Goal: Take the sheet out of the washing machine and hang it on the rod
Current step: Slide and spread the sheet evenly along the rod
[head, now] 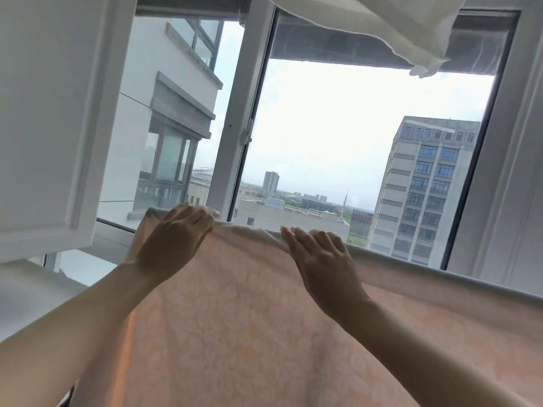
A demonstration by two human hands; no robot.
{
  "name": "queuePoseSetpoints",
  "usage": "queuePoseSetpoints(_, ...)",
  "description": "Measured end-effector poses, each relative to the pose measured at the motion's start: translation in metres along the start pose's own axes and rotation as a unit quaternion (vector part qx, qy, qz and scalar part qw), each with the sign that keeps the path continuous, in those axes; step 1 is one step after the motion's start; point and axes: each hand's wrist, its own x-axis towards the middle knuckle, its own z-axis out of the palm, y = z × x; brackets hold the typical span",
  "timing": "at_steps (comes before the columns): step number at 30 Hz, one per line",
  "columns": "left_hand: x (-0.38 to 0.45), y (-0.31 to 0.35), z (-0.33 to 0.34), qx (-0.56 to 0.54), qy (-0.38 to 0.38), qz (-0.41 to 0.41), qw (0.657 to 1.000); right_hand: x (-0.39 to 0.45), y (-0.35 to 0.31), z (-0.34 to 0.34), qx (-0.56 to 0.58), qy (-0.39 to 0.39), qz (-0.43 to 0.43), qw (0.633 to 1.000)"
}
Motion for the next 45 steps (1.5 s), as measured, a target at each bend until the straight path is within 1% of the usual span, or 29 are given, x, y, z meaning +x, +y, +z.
queuePoseSetpoints(2,-0.015,-0.012,0.009,-0.021,-0.040,0.058,0.997,-0.002,0.001,-0.001,0.003,0.004,0.002,1.000)
queuePoseSetpoints(3,-0.021,-0.020,0.012,-0.025,-0.058,0.066,0.996,-0.003,0.002,-0.002,0.003,0.006,0.003,1.000)
queuePoseSetpoints(5,-0.028,-0.029,0.013,-0.010,-0.069,0.048,0.996,-0.001,0.001,-0.003,0.002,0.006,0.001,1.000)
queuePoseSetpoints(8,-0.024,-0.026,0.012,0.011,-0.056,0.008,0.998,0.003,-0.004,-0.002,0.008,-0.004,0.008,1.000)
queuePoseSetpoints(11,-0.025,-0.024,0.015,0.011,-0.055,-0.007,0.998,0.004,-0.009,0.001,-0.007,-0.018,0.013,1.000)
queuePoseSetpoints(16,-0.028,-0.020,0.023,-0.025,-0.061,-0.035,0.997,0.012,-0.021,0.007,-0.028,-0.028,0.014,0.999)
queuePoseSetpoints(19,-0.025,-0.014,0.027,-0.033,-0.052,-0.043,0.997,0.022,-0.031,0.013,-0.015,-0.039,0.002,0.999)
queuePoseSetpoints(25,-0.022,-0.008,0.031,-0.014,-0.033,-0.064,0.997,0.046,-0.049,0.028,0.015,-0.073,-0.012,0.997)
queuePoseSetpoints(30,-0.020,-0.009,0.027,0.000,-0.040,-0.079,0.996,0.068,-0.070,0.046,0.025,-0.068,-0.036,0.997)
queuePoseSetpoints(33,-0.017,-0.012,0.024,0.034,-0.042,-0.057,0.997,0.081,-0.083,0.055,0.008,-0.054,-0.055,0.997)
queuePoseSetpoints(37,-0.014,-0.023,0.025,0.061,-0.057,-0.036,0.996,0.095,-0.096,0.066,0.012,-0.010,-0.060,0.998)
queuePoseSetpoints(41,-0.015,-0.036,0.025,0.016,-0.053,-0.041,0.998,0.101,-0.101,0.070,0.028,0.021,-0.058,0.998)
queuePoseSetpoints(45,-0.021,-0.061,0.025,-0.049,-0.040,-0.078,0.995,0.099,-0.098,0.075,0.028,0.027,-0.043,0.998)
